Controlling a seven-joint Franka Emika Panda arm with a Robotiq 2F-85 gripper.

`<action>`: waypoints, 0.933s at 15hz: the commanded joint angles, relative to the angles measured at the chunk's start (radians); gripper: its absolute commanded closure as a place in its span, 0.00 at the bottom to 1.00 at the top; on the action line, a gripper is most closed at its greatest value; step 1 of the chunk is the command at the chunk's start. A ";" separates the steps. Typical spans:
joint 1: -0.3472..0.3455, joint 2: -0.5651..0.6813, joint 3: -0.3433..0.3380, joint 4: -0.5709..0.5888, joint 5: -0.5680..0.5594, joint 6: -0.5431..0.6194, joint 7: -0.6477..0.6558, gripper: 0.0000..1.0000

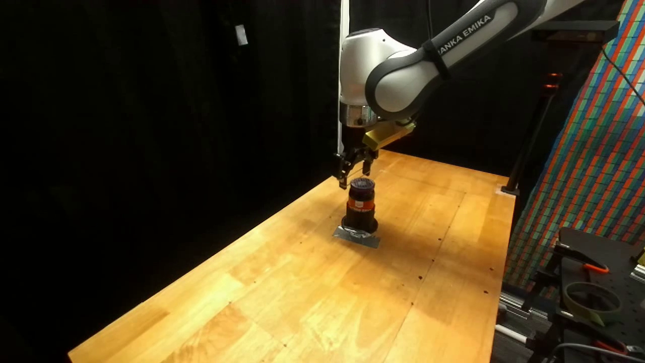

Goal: Put the rubber band around the jar.

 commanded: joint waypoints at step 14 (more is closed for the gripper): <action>-0.086 0.054 0.060 0.038 0.187 -0.111 -0.183 0.00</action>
